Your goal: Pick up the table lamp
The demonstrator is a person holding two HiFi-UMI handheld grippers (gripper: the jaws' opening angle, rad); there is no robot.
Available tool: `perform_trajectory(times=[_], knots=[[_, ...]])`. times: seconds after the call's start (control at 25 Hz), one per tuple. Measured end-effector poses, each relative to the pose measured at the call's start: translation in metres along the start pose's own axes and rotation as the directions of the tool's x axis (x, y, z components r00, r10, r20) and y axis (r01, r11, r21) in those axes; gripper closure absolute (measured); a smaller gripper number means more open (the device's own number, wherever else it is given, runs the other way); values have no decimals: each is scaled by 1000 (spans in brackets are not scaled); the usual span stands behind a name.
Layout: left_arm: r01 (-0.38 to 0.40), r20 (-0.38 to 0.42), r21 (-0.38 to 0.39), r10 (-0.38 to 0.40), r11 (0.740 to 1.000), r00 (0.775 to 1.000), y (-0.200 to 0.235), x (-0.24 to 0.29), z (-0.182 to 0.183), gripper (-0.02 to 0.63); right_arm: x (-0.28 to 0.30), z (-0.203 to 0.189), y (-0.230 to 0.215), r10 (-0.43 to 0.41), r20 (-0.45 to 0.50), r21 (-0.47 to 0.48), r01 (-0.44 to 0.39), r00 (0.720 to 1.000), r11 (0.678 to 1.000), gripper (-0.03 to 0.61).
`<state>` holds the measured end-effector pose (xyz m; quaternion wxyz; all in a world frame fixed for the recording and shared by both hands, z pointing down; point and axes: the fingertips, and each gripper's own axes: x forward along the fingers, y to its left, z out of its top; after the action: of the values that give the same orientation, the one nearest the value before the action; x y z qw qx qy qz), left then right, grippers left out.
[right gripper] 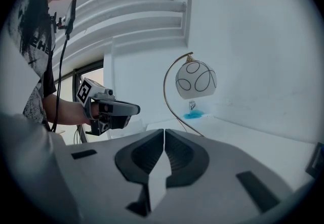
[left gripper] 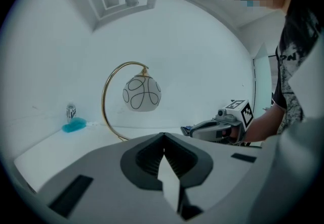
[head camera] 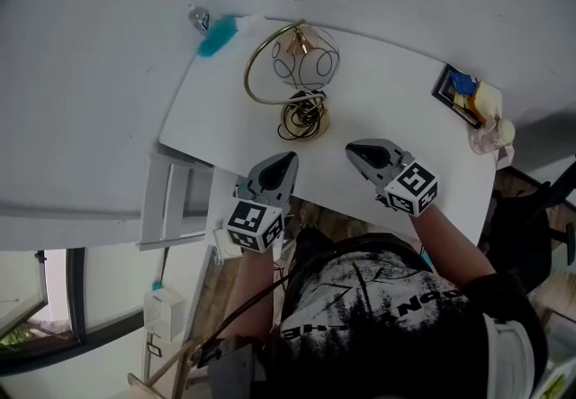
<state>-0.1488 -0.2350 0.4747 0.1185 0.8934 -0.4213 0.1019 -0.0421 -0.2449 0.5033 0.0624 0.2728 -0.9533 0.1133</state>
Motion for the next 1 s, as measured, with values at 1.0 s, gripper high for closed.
perform_trajectory(times=[1.0], knots=[[-36, 1, 160, 36, 986, 999, 126, 26, 63, 452, 106, -19, -70, -130, -88, 72, 136, 988, 988, 465]])
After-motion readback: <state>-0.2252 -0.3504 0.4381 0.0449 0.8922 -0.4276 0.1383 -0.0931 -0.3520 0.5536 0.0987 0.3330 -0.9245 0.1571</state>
